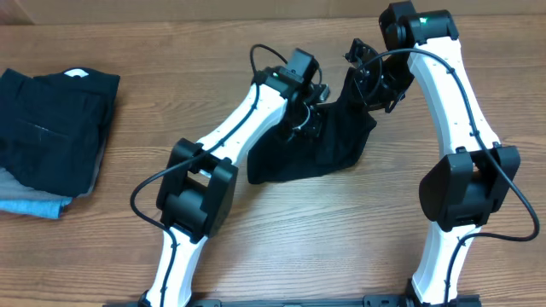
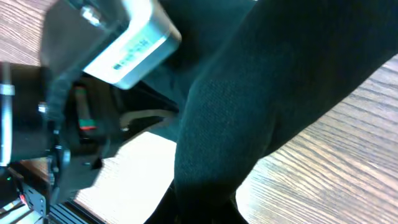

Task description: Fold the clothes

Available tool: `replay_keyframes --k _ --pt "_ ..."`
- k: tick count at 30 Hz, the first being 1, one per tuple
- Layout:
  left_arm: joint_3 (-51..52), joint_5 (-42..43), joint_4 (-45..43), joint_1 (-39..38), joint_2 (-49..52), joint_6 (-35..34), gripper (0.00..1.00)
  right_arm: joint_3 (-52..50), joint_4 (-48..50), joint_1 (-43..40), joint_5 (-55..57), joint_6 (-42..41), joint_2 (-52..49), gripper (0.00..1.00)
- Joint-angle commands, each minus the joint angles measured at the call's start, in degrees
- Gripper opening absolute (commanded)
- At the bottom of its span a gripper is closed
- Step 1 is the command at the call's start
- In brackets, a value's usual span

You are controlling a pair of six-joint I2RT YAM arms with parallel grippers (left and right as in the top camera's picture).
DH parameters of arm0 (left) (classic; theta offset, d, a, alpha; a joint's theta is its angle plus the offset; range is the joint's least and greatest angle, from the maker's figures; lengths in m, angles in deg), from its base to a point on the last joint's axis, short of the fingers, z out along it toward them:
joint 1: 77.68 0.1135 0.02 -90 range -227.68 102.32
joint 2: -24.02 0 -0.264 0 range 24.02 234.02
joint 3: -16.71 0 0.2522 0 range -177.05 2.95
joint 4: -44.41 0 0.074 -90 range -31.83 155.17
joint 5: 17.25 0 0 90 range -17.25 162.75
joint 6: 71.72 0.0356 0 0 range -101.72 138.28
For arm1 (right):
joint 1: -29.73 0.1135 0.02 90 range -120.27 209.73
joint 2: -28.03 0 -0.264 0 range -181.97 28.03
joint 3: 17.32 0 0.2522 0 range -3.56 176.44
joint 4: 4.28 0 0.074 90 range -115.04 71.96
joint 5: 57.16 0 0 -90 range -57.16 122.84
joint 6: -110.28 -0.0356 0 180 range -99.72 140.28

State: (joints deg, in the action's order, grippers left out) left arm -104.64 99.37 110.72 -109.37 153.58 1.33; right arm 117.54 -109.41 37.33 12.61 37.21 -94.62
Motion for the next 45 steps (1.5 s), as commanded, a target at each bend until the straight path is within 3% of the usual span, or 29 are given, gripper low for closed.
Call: replay_keyframes --k 1,6,10,19,26,32,40,42,45 --pt "1.01 -1.42 -1.70 -0.13 -0.22 -3.08 0.04 1.73 -0.52 0.07 -1.90 -0.70 0.85 0.04" --pt "1.03 -9.05 -2.08 -0.07 -0.22 -5.97 0.04 1.77 -0.55 0.07 -1.88 -0.72 2.73 0.04" --pt "1.90 -9.03 -4.02 -0.59 0.79 -7.37 0.04 1.77 -0.87 0.07 -1.90 -0.94 3.85 0.04" --pt "3.63 3.54 -15.41 -1.46 6.32 -8.94 0.04 1.77 -2.40 0.35 -6.03 -0.92 3.89 0.04" --pt "3.56 3.50 -15.85 -1.38 6.29 -7.87 0.04 1.77 -1.79 3.50 -8.35 -0.87 3.89 0.04" --pt "-3.58 3.17 -10.54 1.55 2.91 -4.76 0.04 1.77 -1.33 5.27 -8.35 -0.70 3.89 0.04" --pt "-9.55 2.64 -3.63 12.35 -0.66 -3.58 0.04 1.77 -0.20 6.75 -8.37 -2.23 3.89 0.04" --pt "-9.55 -4.48 -0.66 16.06 -0.66 -0.46 0.08 1.77 1.77 9.11 -8.39 -2.23 3.89 0.04" --pt "-9.55 -8.35 3.10 18.21 -0.66 2.71 0.11 1.31 4.70 12.33 -8.37 -2.23 3.87 0.04"
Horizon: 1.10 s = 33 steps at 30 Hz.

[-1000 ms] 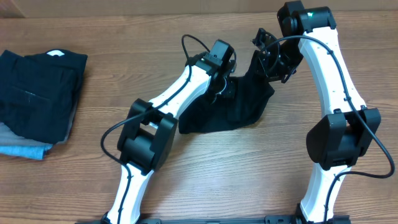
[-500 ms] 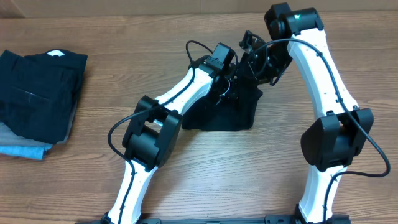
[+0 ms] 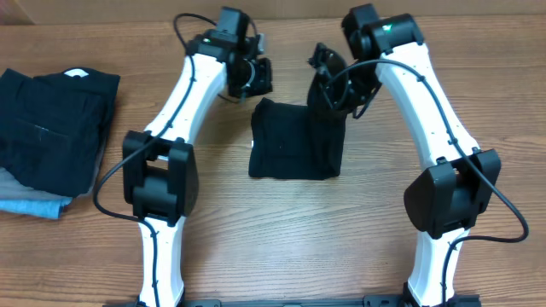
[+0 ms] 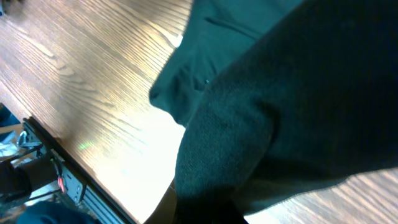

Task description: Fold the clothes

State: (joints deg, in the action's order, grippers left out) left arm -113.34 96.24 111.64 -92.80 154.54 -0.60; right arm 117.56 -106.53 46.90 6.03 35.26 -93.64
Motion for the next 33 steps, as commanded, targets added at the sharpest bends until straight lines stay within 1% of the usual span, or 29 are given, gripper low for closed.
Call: replay_keyframes --k 1,2,5,7,9,10,11,12,14,16,18,20,21,22,23,24,25,27,28,29,31,32,33 --pt "-0.85 -6.43 3.06 2.01 -1.62 4.81 0.11 0.70 2.89 3.67 -1.77 -0.26 2.89 0.04" --pt "-0.85 -7.74 3.54 2.21 -1.62 4.85 0.11 -0.22 4.37 4.63 -1.77 -0.26 2.89 0.04" --pt "-0.85 -13.03 4.52 2.73 -1.62 5.22 0.18 -4.31 9.42 6.73 -1.77 -0.26 2.69 0.04" --pt "-0.85 -13.86 5.33 3.23 -1.62 5.70 0.23 -7.50 12.39 7.06 -1.77 -0.26 2.60 0.04" --pt "-0.85 -13.84 5.92 4.02 -1.62 6.05 0.24 -11.28 15.15 7.06 -1.77 -0.24 2.60 0.05" --pt "-0.85 -13.84 5.90 4.46 -1.62 6.05 0.25 -13.33 16.52 7.06 -1.79 -0.26 2.60 0.08" --pt "-0.85 -13.81 5.90 4.74 -1.62 6.03 0.25 -14.40 17.20 7.06 -1.79 -0.26 2.60 0.13" --pt "-0.85 -13.81 5.90 5.03 -1.64 6.03 0.25 -15.21 17.81 7.06 -1.84 -0.28 2.58 0.22" --pt "-0.85 -13.53 5.92 5.77 -1.62 6.03 0.26 -15.78 18.78 7.28 -3.39 -0.28 2.58 0.22" --pt "-0.85 -12.85 6.16 6.21 -1.64 6.03 0.27 -15.78 20.20 7.32 -8.46 -0.28 2.58 0.22" --pt "-0.85 -8.52 8.61 6.19 -1.64 6.05 0.29 -15.78 21.44 7.37 -9.31 -0.26 2.58 0.22" --pt "-0.85 -6.25 10.25 6.25 -1.64 5.75 0.31 -15.78 22.03 7.45 -9.33 -0.28 2.58 0.34" --pt "-0.85 -5.70 10.91 6.82 -1.64 5.53 0.32 -15.78 22.40 7.78 -9.35 -0.28 2.58 0.53" --pt "-0.85 -5.66 11.04 7.28 -1.64 5.55 0.33 -15.78 22.45 8.00 -9.38 -0.26 2.58 0.58" --pt "-0.85 -5.62 11.06 7.85 -1.64 5.55 0.33 -15.78 22.47 8.57 -10.36 -0.24 2.58 0.72" --pt "-0.85 -5.60 11.19 8.24 -1.64 5.55 0.33 -15.78 22.47 8.81 -11.76 -0.04 2.60 0.80" --pt "-0.85 -5.27 11.82 8.74 -1.64 5.57 0.33 -15.69 22.47 8.87 -11.58 0.20 2.60 0.82" --pt "-0.85 -4.92 14.32 9.79 -1.64 6.14 0.34 -14.56 21.62 7.89 -8.70 -0.02 2.73 0.82" --pt "-0.85 -3.30 15.26 10.34 -1.64 6.91 0.34 -13.60 20.41 6.86 -8.68 -0.07 2.75 0.82" --pt "-0.87 0.39 16.04 11.02 -1.64 8.33 0.33 -12.24 18.43 5.68 -8.63 -0.04 2.75 0.82" --pt "-0.87 14.29 16.48 12.44 -1.66 13.31 0.19 -10.05 15.65 3.23 -7.08 -0.04 2.78 0.79" --pt "-0.87 21.94 16.59 12.98 -1.66 15.69 0.04 -9.66 15.06 1.70 -6.93 -0.09 2.80 0.75" --pt "-0.87 26.36 17.42 13.14 -1.68 17.73 0.04 -9.66 14.82 0.39 -6.95 -0.31 2.80 0.56"
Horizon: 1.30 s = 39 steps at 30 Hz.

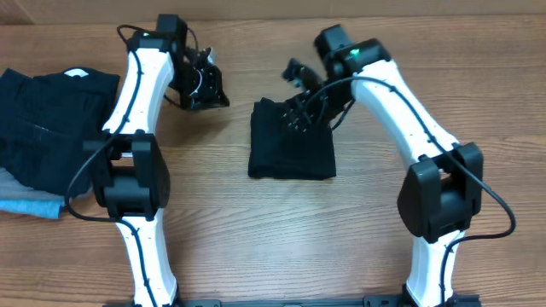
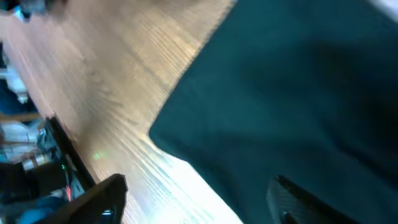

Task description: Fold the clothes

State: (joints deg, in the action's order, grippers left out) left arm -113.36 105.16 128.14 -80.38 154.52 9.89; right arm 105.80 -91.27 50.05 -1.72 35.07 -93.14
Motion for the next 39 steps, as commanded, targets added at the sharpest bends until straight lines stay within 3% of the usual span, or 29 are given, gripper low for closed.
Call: replay_keyframes --k 1,2,3,4,11,16,22,27,32,34,39 --pt "-0.85 17.14 2.03 0.37 -1.64 8.61 0.04 2.08 -0.61 -3.80 0.83 -0.11 2.27 0.38" --pt "-0.83 16.59 3.50 -0.48 -1.62 11.76 0.04 2.03 -0.59 -4.35 0.83 -0.11 2.23 0.19" --pt "-0.81 14.95 5.03 -2.16 -1.62 13.14 0.04 1.99 -0.35 -4.70 0.85 -0.09 2.10 0.06" --pt "-0.79 13.03 5.66 -4.22 -1.60 13.14 0.04 1.92 0.07 -4.70 0.85 -0.09 1.86 0.04" --pt "-0.35 3.13 5.53 -13.79 -1.40 12.20 0.04 -5.92 7.28 -4.70 3.87 -0.07 1.55 0.04" --pt "1.03 0.17 4.68 -14.21 -1.16 10.73 0.04 -10.82 14.14 -4.76 5.57 -0.07 1.55 0.04" --pt "12.24 -3.54 -5.03 -14.16 -0.98 6.47 0.04 -15.63 23.08 -6.19 6.88 -0.07 1.53 0.04" --pt "14.71 -7.63 -5.81 -14.14 -0.85 4.70 0.05 -21.86 32.28 -6.69 8.22 -0.07 1.46 0.04" --pt "23.30 -7.98 -12.70 -14.16 -0.81 2.25 0.08 -32.13 44.35 -6.69 9.73 -0.09 1.46 0.04" --pt "24.35 -8.00 -13.68 -14.16 -0.81 2.16 0.07 -33.16 44.96 -6.69 10.58 -0.07 1.44 0.04" --pt "17.11 -2.16 -9.60 -14.10 -0.92 2.16 0.04 -29.09 42.97 -6.69 10.49 -2.62 2.27 0.04"
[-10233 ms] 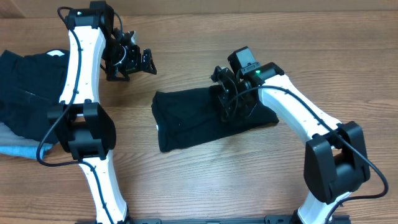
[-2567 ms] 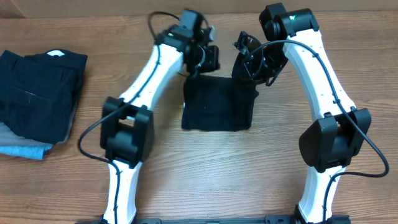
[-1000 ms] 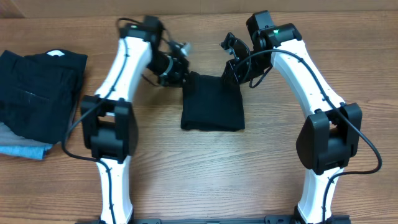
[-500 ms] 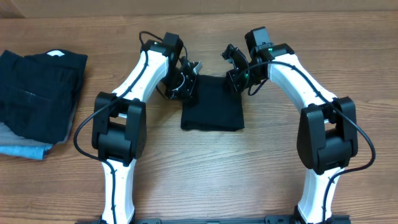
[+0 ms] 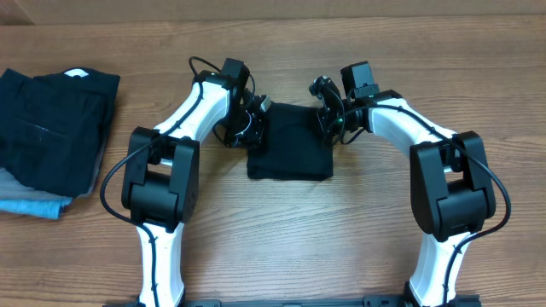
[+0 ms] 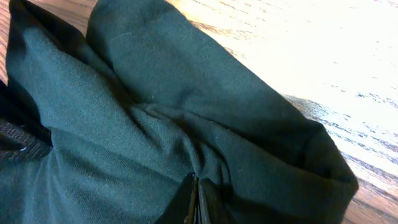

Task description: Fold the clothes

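Observation:
A black garment [image 5: 290,145] lies folded into a small rectangle at the middle of the table. My right gripper [image 5: 328,119] is at its right edge. In the right wrist view the right gripper [image 6: 194,190] has its jaws pressed together on a bunched fold of the dark garment [image 6: 155,106]. My left gripper [image 5: 253,128] is at the garment's left edge, touching the cloth. The overhead view does not show how its jaws stand.
A stack of folded dark clothes [image 5: 53,119] sits at the left edge of the table, with a grey-blue piece [image 5: 32,206] at the bottom. Bare wooden table [image 5: 290,230] lies in front of the garment.
The left gripper, then off to the back left, is now at the garment's left edge. The right gripper, then open over the cloth, is now lower at the right edge and shut on a fold.
First both grippers were at a crumpled, raised garment. Then it lay partly folded, the left gripper away at the back and the right still in the cloth. Then it lay as a flat rectangle under the open right gripper. Now both grippers are at its sides.

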Available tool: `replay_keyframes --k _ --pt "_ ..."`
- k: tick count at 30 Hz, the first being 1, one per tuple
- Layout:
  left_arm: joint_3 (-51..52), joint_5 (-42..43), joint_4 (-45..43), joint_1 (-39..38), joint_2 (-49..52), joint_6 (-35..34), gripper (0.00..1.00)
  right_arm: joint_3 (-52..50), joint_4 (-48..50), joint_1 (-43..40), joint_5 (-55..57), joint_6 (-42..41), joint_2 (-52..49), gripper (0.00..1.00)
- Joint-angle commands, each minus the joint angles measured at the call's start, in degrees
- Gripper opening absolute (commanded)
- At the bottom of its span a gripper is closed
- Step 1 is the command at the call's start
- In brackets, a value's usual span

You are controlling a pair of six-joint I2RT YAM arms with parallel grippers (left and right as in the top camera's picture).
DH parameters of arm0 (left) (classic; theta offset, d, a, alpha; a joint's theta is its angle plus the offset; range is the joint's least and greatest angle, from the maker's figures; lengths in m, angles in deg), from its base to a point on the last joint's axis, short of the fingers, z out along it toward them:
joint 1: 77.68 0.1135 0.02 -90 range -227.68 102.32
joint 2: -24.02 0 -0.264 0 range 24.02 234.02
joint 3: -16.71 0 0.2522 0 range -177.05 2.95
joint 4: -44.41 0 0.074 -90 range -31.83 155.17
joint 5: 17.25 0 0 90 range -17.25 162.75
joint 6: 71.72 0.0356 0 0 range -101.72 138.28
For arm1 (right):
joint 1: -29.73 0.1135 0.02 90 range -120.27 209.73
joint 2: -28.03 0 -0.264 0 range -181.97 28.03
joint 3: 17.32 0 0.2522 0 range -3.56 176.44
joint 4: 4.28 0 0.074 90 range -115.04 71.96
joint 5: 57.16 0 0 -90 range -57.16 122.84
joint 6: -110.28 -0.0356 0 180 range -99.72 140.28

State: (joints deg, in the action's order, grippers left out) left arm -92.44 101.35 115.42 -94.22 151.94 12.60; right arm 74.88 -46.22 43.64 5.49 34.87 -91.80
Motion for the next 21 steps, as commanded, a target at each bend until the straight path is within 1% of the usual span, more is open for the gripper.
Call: replay_keyframes --k 1,3,4,5,6,7,9,11,12,13,15,19,21 --pt "-9.44 1.60 6.45 -0.28 1.33 -0.46 0.04 5.05 -3.08 -0.28 2.62 -4.42 2.12 0.04" --pt "-18.69 0.90 10.58 -0.26 0.94 0.13 0.05 9.90 -5.81 -0.28 1.62 -4.39 4.46 0.06" --pt "-23.12 -0.57 11.96 -0.28 0.92 0.11 0.08 12.13 -7.61 -0.28 1.60 -4.42 6.19 0.09" --pt "-25.86 -2.82 12.07 -0.35 0.92 0.09 0.13 13.97 -10.67 -0.28 1.62 -5.90 8.83 0.09" --pt "-25.97 -3.39 12.00 -0.37 0.92 0.09 0.17 14.27 -13.14 -0.28 1.64 -7.56 10.62 0.09" --pt "-25.70 -3.85 12.52 -0.39 1.03 0.11 0.18 14.27 -16.87 -0.28 1.66 -8.26 12.11 0.09" --pt "-24.24 -7.58 13.16 -0.39 1.20 0.11 0.18 14.25 -24.41 -0.28 1.62 -8.24 12.68 0.04" --pt "-21.64 -10.19 12.22 -0.39 1.20 0.11 0.17 13.25 -30.82 -0.28 1.62 -8.22 12.52 0.04" --pt "-20.13 -10.19 11.23 -0.39 1.20 0.11 0.16 12.17 -32.35 -0.28 1.62 -8.22 12.52 0.04" --pt "-17.27 -10.16 8.52 -0.39 1.22 0.09 0.16 10.14 -32.83 -0.11 1.62 -8.22 12.50 0.04" --pt "-14.99 -10.16 6.10 -0.39 1.29 0.07 0.17 6.32 -31.10 -0.11 1.62 -8.20 12.50 0.04" --pt "-12.57 -10.21 3.21 -0.44 1.31 0.04 0.19 -3.76 -23.17 -0.11 1.53 -8.22 12.46 0.04" --pt "-12.37 -11.87 2.45 -0.42 1.51 -0.92 0.20 -8.59 -19.45 -0.11 1.11 -8.20 12.46 0.04"
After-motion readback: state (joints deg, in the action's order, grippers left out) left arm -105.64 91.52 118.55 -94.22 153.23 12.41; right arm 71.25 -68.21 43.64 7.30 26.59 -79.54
